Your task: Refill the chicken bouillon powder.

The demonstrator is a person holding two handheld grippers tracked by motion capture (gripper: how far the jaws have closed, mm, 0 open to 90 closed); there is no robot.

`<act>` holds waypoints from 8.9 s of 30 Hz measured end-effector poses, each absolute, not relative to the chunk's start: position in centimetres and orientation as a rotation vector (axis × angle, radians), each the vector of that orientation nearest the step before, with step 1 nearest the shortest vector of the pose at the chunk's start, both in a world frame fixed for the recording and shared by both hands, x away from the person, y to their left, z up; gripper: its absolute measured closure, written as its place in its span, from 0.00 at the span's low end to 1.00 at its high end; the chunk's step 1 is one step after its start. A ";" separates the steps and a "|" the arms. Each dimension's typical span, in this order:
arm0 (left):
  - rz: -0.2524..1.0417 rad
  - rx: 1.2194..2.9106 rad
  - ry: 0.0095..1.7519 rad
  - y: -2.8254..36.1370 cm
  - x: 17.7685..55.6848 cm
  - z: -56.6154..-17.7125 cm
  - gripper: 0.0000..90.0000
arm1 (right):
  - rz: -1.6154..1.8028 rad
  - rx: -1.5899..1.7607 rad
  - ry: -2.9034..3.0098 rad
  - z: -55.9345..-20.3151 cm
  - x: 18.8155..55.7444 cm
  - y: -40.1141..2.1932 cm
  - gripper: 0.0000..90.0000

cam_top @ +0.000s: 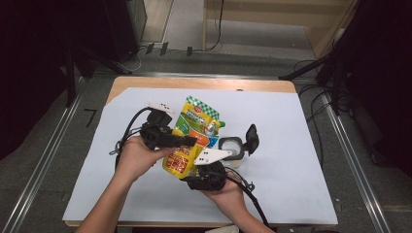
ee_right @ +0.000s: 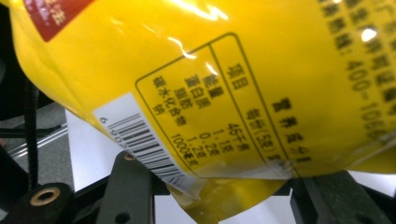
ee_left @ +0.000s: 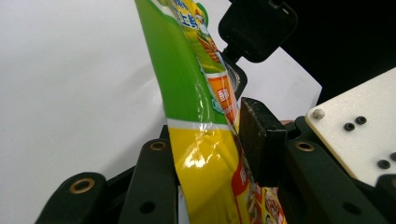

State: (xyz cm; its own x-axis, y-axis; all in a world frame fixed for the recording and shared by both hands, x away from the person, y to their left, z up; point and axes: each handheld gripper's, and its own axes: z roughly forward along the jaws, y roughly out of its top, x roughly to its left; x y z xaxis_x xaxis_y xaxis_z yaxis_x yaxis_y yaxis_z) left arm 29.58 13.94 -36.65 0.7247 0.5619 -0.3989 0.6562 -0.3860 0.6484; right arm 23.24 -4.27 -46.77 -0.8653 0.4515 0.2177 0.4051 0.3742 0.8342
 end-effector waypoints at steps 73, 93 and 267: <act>-0.174 2.206 0.966 10.2 29.1 -36.2 0.71 | 1.663 0.957 2.530 -46.0 21.6 -4.8 0.67; -0.167 2.187 1.039 9.6 29.8 -36.0 0.82 | 1.516 0.823 2.586 -45.7 21.4 -3.6 0.61; -0.161 2.015 1.058 9.2 31.5 -34.2 0.78 | 1.591 0.794 2.501 -44.2 22.4 -2.9 0.65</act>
State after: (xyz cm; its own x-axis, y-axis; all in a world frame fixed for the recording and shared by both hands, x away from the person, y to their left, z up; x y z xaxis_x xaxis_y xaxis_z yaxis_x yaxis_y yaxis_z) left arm 31.53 9.22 -34.24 0.6363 0.6234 -0.4544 0.7303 -0.2970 0.6152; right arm 22.44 -2.95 -44.17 -0.8636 0.4590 0.2087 0.3835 0.3291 0.8629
